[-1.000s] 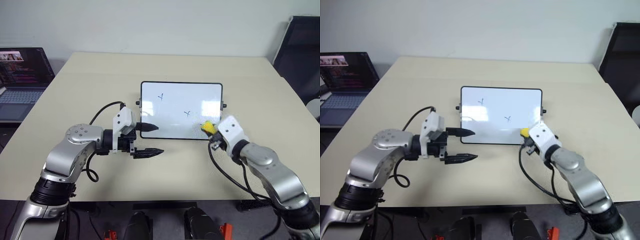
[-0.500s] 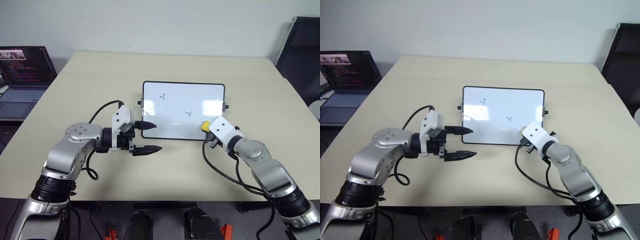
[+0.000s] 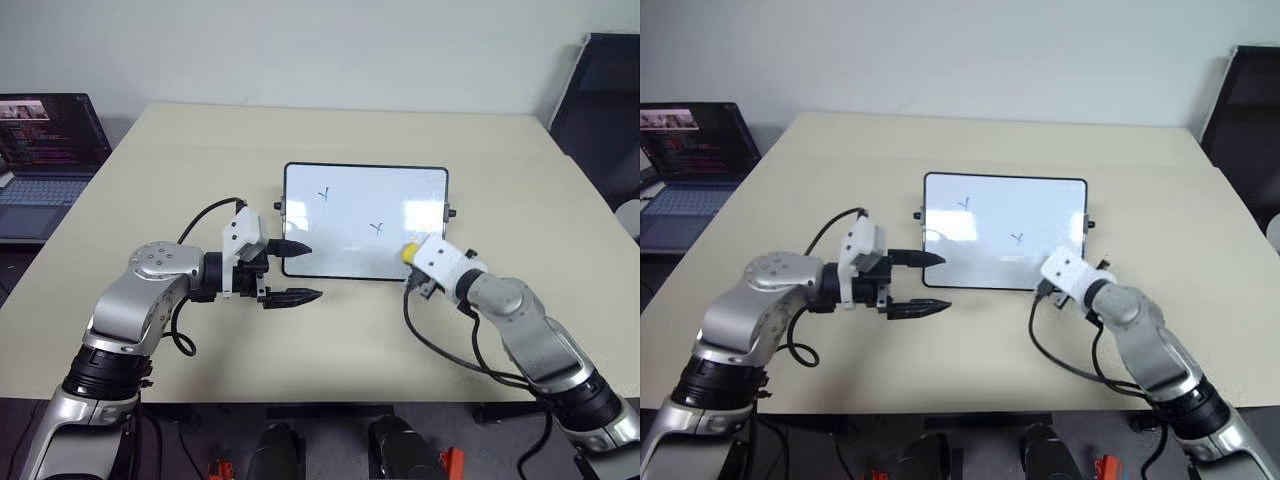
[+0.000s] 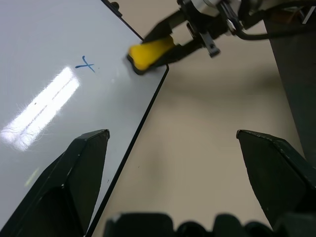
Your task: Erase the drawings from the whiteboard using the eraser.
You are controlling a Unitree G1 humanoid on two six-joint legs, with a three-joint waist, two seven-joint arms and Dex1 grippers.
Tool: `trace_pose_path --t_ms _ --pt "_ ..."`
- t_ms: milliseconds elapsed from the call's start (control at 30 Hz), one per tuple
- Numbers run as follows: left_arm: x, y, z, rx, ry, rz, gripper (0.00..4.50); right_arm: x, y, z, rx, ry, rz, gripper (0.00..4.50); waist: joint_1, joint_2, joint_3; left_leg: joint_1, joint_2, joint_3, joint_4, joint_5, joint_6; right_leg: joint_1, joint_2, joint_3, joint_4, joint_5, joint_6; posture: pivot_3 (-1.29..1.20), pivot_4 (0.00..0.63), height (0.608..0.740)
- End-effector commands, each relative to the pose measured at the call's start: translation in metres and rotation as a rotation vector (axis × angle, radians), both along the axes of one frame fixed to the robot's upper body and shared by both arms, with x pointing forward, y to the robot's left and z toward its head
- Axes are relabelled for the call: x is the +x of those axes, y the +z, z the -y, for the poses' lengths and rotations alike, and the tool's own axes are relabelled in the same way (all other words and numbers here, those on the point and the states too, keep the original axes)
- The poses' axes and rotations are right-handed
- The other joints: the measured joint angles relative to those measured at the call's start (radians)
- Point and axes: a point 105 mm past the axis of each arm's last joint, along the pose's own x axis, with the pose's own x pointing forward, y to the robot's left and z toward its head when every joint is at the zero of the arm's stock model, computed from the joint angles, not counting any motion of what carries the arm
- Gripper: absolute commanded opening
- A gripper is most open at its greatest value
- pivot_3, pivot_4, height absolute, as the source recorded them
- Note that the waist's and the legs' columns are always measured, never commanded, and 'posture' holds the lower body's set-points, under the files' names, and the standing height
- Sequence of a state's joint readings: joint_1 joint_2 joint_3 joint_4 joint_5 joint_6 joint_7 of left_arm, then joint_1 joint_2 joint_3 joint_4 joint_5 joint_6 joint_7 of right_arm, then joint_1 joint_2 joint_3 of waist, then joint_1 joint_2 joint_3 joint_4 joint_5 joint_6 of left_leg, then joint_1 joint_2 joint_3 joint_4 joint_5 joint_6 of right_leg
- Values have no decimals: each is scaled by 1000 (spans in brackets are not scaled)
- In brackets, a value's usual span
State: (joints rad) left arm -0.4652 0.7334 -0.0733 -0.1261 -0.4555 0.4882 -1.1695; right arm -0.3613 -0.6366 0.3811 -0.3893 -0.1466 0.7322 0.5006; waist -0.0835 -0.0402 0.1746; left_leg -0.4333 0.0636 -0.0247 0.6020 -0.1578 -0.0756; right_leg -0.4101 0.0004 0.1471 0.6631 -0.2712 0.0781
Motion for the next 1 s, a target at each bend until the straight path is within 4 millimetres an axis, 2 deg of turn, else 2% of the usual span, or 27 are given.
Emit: trace_pose_path --t_ms 33,200,367,500,633,800,1000 --pt "0 11 0 1 -11 54 4500 4 2 15 -72 -42 30 1111 -2 0 0 0 0 0 0 0 0 0 0 0 0 0 0 0 150 740" --pt "0 11 0 0 -10 53 4500 23 31 31 -93 -134 209 1111 -1 0 0 0 0 1 6 0 0 0 -1 1 1 1 0 0 150 740" --pt "-1 10 -1 -3 9 47 4500 24 44 27 -28 -129 245 1111 -1 0 0 0 -1 1 6 0 1 1 -1 1 1 1 0 0 150 740" --pt "1 8 -8 -28 81 41 4500 15 53 15 124 -91 242 1111 -2 0 0 0 0 1 1 0 0 -1 0 1 1 1 0 0 150 740" --pt "4 8 -21 -90 214 48 4500 -2 53 9 345 -73 163 1111 0 0 0 0 0 -1 -5 0 0 -2 0 -1 1 1 4 0 150 740" --pt "3 7 -38 -165 380 66 4500 -24 44 12 474 -37 69 1111 2 0 0 0 0 -1 -7 0 0 -1 -1 -2 0 0 4 0 150 740" --pt "1 4 -51 -217 520 86 4500 -40 42 19 625 -37 80 1111 1 0 0 2 0 -1 -5 0 0 0 -1 -2 1 -2 -2 0 150 740"
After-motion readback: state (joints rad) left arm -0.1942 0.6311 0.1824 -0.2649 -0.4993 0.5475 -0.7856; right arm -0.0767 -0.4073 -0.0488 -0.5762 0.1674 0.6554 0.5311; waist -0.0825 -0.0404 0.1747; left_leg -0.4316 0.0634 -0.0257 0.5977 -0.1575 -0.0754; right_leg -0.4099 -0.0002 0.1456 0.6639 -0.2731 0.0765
